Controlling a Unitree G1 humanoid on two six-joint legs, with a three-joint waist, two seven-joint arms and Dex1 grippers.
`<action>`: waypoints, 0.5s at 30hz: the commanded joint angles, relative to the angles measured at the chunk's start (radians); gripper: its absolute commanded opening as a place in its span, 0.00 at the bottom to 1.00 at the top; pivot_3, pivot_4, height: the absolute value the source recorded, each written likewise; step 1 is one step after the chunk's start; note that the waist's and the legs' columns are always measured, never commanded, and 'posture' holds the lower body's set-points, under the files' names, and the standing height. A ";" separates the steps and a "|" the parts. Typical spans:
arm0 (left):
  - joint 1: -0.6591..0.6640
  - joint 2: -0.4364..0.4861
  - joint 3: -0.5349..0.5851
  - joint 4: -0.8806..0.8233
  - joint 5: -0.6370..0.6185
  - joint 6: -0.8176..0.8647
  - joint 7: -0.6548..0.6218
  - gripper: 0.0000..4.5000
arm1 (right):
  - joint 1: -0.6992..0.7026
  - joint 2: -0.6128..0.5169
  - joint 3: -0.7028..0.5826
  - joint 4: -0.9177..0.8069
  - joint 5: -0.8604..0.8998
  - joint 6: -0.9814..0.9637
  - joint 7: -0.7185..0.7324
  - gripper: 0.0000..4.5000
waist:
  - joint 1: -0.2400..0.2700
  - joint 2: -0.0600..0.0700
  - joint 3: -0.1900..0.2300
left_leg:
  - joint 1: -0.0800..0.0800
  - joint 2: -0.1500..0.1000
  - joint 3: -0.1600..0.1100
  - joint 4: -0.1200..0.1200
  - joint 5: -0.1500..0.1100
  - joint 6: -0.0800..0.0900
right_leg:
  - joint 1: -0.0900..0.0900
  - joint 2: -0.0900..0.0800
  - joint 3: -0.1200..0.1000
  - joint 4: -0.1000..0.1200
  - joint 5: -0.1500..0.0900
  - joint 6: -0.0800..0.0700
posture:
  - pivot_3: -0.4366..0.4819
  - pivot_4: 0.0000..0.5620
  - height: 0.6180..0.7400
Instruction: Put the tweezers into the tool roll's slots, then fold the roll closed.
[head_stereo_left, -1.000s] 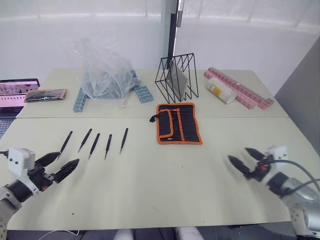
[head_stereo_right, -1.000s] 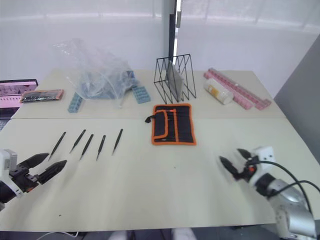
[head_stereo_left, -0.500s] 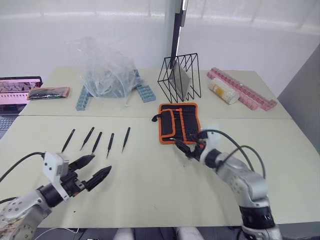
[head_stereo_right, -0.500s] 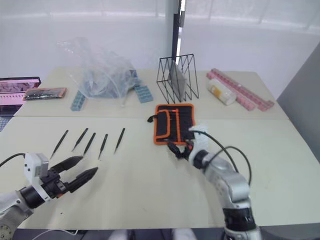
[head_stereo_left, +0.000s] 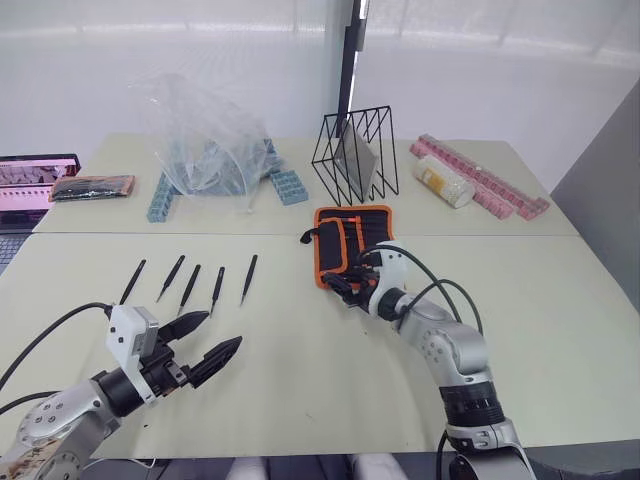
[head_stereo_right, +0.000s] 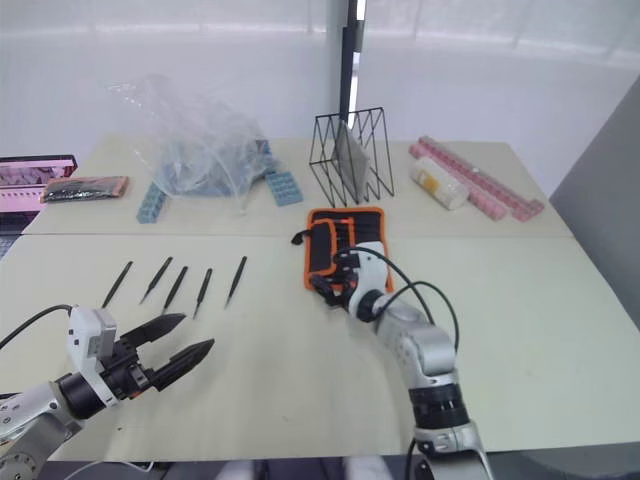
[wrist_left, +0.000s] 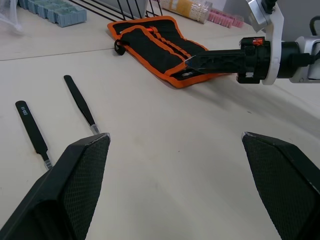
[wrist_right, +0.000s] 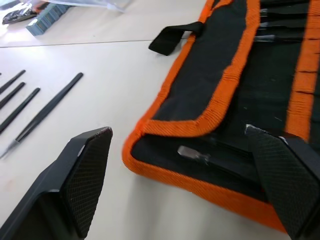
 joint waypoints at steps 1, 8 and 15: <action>0.000 0.007 -0.001 -0.025 -0.005 -0.014 0.000 1.00 | -0.026 0.019 -0.009 0.019 0.001 -0.039 0.015 1.00 | -0.001 0.000 0.000 | -0.001 0.000 0.000 0.000 0.000 0.000 | 0.000 0.000 0.000 0.000 0.000 0.000 | 0.48 0.27 0.84; -0.002 0.005 -0.007 -0.019 -0.003 -0.020 0.003 1.00 | -0.043 0.050 -0.039 0.038 0.014 -0.041 0.012 1.00 | -0.011 0.000 0.000 | -0.003 0.000 -0.006 0.000 0.000 0.000 | 0.000 0.000 -0.006 0.000 0.000 -0.001 | 0.48 0.27 0.84; 0.001 0.001 -0.012 -0.018 0.000 -0.021 0.008 1.00 | -0.055 0.067 -0.071 0.051 0.014 -0.050 0.001 0.82 | -0.011 0.001 0.001 | -0.005 0.000 -0.012 0.001 0.000 0.000 | 0.000 0.000 -0.012 0.000 -0.001 -0.003 | 0.48 0.27 0.84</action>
